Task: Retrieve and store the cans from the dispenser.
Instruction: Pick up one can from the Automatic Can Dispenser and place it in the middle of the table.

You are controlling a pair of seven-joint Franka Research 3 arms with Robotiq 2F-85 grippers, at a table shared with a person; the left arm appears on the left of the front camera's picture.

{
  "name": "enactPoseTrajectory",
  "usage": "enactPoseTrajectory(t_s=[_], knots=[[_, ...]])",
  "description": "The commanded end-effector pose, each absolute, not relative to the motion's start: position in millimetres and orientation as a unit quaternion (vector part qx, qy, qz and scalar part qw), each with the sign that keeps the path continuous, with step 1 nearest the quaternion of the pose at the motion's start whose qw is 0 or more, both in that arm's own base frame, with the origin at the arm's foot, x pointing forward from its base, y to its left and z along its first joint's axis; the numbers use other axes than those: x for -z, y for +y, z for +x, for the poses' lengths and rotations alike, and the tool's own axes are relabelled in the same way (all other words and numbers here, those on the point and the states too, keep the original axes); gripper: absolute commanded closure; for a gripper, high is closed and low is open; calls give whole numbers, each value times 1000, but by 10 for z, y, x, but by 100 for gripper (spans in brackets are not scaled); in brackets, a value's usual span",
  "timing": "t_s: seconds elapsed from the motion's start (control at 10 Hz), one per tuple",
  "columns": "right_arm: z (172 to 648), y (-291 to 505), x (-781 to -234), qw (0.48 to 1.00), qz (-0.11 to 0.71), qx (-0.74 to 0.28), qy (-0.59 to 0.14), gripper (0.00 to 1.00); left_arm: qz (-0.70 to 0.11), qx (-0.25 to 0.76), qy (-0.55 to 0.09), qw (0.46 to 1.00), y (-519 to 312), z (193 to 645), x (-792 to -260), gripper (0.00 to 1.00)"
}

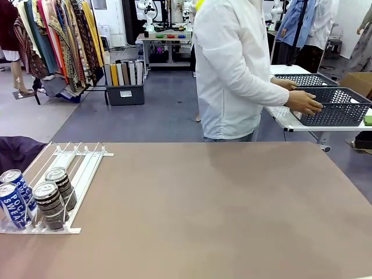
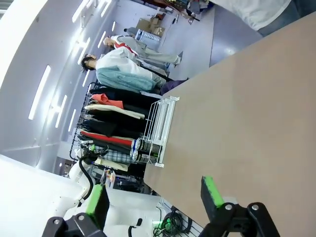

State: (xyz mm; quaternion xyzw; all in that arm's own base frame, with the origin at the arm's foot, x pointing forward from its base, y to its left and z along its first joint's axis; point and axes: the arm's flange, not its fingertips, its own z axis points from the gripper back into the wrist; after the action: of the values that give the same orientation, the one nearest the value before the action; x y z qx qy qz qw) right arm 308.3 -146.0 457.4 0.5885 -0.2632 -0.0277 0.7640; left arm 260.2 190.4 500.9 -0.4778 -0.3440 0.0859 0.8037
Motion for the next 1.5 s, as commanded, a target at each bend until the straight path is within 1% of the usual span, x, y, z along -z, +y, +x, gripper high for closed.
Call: enactPoseTrajectory(t_s=[0.0, 0.1, 0.2, 0.3, 0.4, 0.5, 0.6, 0.7, 0.8, 1.0, 1.1, 1.3, 1.4], knots=[[3090, -1472, -4638, 755, 596, 30, -272, 0, -480, -80, -355, 798, 1974, 2597, -4984, 0], [3090, -1472, -4638, 755, 596, 30, -272, 0, -478, -86, -344, 804, 1904, 2602, -5009, 0], [3090, -1472, -4638, 755, 596, 30, -272, 0, -438, -44, -348, 828, 1849, 2486, -5018, 0], [3090, -1472, -4638, 755, 596, 30, -272, 0, -378, -15, -305, 874, 1708, 2473, -5095, 0], [3090, -1472, -4638, 755, 596, 30, -272, 0, -299, 36, -237, 924, 1473, 2550, -5195, 0], [3090, -1472, -4638, 755, 596, 30, -272, 0, -169, 50, -161, 971, 1211, 2692, -5278, 0], [3090, -1472, -4638, 755, 596, 30, -272, 0, -83, 67, -114, 988, 958, 2828, -5315, 0], [3090, -1472, -4638, 755, 596, 30, -272, 0, -33, 77, -92, 992, 737, 2958, -5322, 0], [3090, -1472, -4638, 755, 596, 30, -272, 0, 0, 60, -86, 994, 589, 3141, -5283, 0], [3090, -1472, -4638, 755, 596, 30, -272, 0, 11, -6, -79, 997, 439, 3391, -5228, 0], [3090, -1472, -4638, 755, 596, 30, -272, 0, -24, 37, -128, 991, 408, 3113, -5251, 0], [3090, -1472, -4638, 755, 596, 30, -272, 0, -24, 37, -128, 991, 408, 3113, -5251, 0], [3090, -1472, -4638, 755, 596, 30, -272, 0, -5, 30, -108, 994, 345, 3264, -5217, 0]])
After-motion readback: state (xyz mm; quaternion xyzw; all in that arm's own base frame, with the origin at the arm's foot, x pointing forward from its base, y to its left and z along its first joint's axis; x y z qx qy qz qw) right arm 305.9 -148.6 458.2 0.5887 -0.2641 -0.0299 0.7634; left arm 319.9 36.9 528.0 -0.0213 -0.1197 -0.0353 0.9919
